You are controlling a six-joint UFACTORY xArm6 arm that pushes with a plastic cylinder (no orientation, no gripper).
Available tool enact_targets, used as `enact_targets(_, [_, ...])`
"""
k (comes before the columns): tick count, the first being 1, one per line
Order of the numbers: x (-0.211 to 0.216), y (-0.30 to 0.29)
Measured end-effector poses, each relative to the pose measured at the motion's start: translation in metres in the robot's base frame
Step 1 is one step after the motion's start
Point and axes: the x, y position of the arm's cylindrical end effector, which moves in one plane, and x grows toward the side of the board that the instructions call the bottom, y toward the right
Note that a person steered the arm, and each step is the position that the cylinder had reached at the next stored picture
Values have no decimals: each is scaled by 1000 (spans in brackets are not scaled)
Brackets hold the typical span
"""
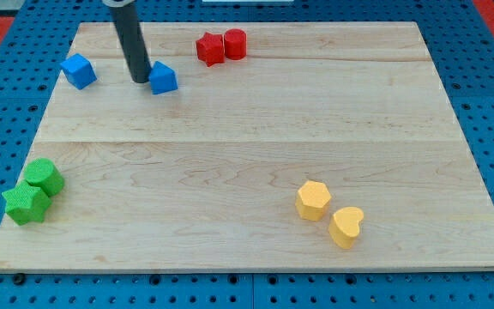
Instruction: Place triangle to the bottom right of red circle
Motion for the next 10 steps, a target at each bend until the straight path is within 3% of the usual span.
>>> enact_targets(1, [10, 10])
enact_targets(3, [10, 82])
enact_targets(5, [36, 145])
enact_targets(8, [-14, 146])
enact_targets(10, [-16, 187])
